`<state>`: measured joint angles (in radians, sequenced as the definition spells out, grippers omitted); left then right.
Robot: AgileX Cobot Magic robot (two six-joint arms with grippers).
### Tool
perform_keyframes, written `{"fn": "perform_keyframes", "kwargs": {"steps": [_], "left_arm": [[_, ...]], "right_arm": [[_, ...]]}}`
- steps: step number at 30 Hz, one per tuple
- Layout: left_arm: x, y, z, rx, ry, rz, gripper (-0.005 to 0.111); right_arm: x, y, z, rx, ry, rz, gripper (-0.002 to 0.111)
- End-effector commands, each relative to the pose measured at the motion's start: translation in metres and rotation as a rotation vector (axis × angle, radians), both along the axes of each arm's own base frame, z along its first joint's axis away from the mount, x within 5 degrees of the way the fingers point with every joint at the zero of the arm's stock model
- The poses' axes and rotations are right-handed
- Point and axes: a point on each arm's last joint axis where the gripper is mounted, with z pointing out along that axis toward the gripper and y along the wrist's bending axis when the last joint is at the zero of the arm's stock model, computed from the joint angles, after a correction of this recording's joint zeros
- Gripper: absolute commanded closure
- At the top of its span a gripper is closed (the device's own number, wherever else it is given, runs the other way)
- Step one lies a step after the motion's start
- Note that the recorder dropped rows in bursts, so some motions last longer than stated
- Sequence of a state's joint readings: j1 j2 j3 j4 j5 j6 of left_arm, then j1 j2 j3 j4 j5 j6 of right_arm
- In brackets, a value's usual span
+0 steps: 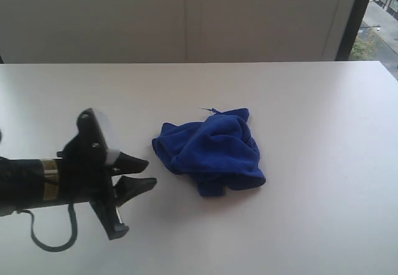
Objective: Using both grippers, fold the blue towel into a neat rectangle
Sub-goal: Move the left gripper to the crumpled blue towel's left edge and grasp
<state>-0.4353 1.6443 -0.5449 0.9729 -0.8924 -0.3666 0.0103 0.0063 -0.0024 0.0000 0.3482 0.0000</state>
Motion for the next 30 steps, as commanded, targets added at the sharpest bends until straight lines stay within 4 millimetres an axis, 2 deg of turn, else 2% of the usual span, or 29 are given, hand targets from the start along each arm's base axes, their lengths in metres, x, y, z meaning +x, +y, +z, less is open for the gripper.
{"fn": "perform_keyframes", "kwargs": {"steps": [1,5,12,16,24,30], "left_arm": [[0.017,-0.021,-0.018,0.044,0.002,0.032,0.063],[0.026,-0.026,-0.027,0.057,-0.011,0.026,0.063],[0.046,-0.035,-0.030,0.020,-0.026,0.065,0.063],[0.047,-0.042,-0.032,-0.013,-0.041,0.026,0.063],[0.045,-0.048,-0.022,-0.132,-0.080,-0.019,0.063],[0.045,-0.048,-0.022,-0.134,-0.079,-0.012,0.063]], "right_arm": [[0.000,0.000,0.000,-0.006,-0.010,0.000,0.108],[0.000,0.000,0.000,-0.006,-0.010,0.000,0.108],[0.000,0.000,0.000,-0.006,-0.010,0.000,0.108],[0.000,0.000,0.000,-0.006,-0.010,0.000,0.108],[0.000,0.000,0.000,-0.006,-0.010,0.000,0.108],[0.000,0.000,0.000,-0.006,-0.010,0.000,0.108]]}}
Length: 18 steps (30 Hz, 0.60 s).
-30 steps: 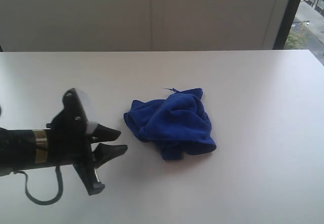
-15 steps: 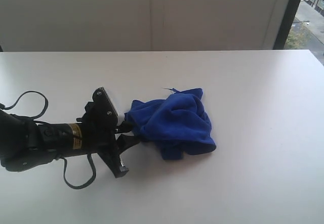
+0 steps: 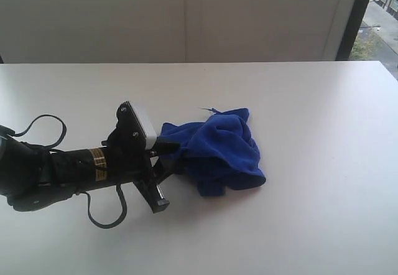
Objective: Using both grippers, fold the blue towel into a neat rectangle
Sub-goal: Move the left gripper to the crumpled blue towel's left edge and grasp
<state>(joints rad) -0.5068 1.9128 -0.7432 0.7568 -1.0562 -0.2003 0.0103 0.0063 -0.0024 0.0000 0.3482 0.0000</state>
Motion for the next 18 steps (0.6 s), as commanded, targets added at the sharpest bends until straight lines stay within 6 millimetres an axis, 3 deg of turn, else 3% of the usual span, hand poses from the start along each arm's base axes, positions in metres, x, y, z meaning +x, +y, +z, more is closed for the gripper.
{"fn": "perform_keyframes", "kwargs": {"steps": [1,18], "left_arm": [[-0.0009,-0.0023,0.0011,-0.009,0.000,-0.011,0.063],[-0.0059,-0.0053,0.0011,-0.023,0.025,-0.064,0.063]], "right_arm": [[-0.0002,-0.0002,0.0001,-0.006,-0.010,0.000,0.108],[-0.0002,-0.0002,0.0001,-0.006,-0.010,0.000,0.108]]}}
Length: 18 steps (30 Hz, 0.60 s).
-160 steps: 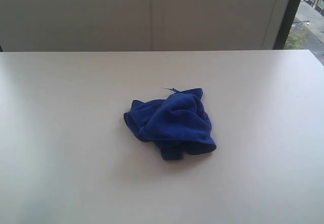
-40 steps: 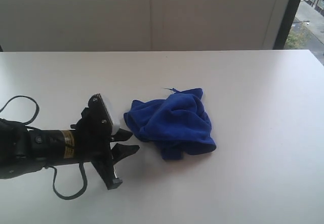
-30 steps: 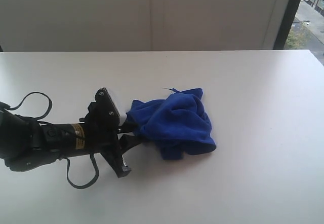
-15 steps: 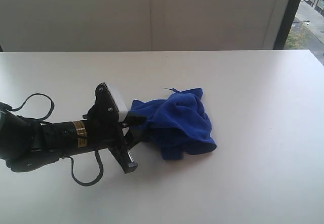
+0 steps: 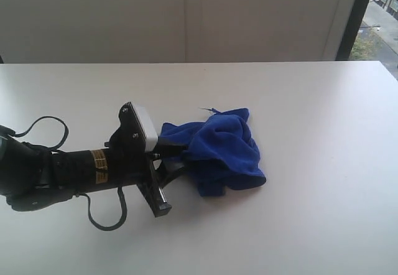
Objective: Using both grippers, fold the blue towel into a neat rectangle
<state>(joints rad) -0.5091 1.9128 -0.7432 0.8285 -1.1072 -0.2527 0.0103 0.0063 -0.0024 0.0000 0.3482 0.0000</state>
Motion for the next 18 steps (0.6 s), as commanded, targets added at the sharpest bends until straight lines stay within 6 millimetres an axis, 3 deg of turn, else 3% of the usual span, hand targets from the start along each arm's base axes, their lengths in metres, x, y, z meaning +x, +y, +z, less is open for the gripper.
{"fn": "perform_keyframes", "kwargs": {"steps": [1,7,13,18], "left_arm": [[0.000,0.000,-0.003,0.028,0.020,0.010,0.063],[0.005,-0.007,-0.001,0.071,0.017,0.022,0.071],[0.012,-0.019,0.017,0.001,-0.047,0.000,0.105],[0.013,-0.017,0.047,-0.013,-0.109,0.020,0.107]], "right_arm": [[0.000,0.000,0.000,-0.006,-0.010,0.000,0.108],[0.000,0.000,0.000,-0.006,-0.010,0.000,0.108],[0.000,0.000,0.000,-0.006,-0.010,0.000,0.108],[0.000,-0.001,0.001,-0.076,-0.015,0.005,0.108]]}}
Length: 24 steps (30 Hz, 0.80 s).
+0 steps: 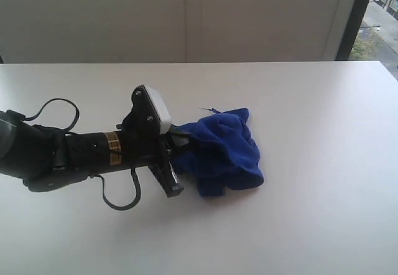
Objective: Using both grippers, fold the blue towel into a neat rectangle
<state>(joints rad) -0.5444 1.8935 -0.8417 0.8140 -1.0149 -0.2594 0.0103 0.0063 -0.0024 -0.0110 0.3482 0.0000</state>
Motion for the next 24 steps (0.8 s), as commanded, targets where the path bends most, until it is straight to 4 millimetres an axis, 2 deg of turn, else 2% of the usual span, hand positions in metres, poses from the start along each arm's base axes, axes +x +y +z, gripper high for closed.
{"fn": "perform_keyframes", "kwargs": {"steps": [1,6,11,22,24], "left_arm": [[-0.002,0.002,0.033,-0.027,-0.064,0.015,0.107],[-0.009,0.010,0.070,-0.024,-0.140,0.052,0.107],[-0.019,0.023,0.105,0.013,-0.213,0.104,0.107],[-0.039,0.049,0.146,0.174,-0.338,0.187,0.107],[-0.042,0.052,0.150,0.175,-0.352,0.196,0.107]], "right_arm": [[0.000,-0.001,0.001,-0.077,-0.020,0.009,0.108],[0.002,-0.001,0.010,-0.175,-0.118,0.030,0.108],[0.003,0.000,0.027,-0.186,-0.309,0.023,0.108],[-0.011,0.002,0.071,-0.130,-0.816,0.004,0.108],[-0.014,0.002,0.075,-0.015,-0.876,0.018,0.108]]}}
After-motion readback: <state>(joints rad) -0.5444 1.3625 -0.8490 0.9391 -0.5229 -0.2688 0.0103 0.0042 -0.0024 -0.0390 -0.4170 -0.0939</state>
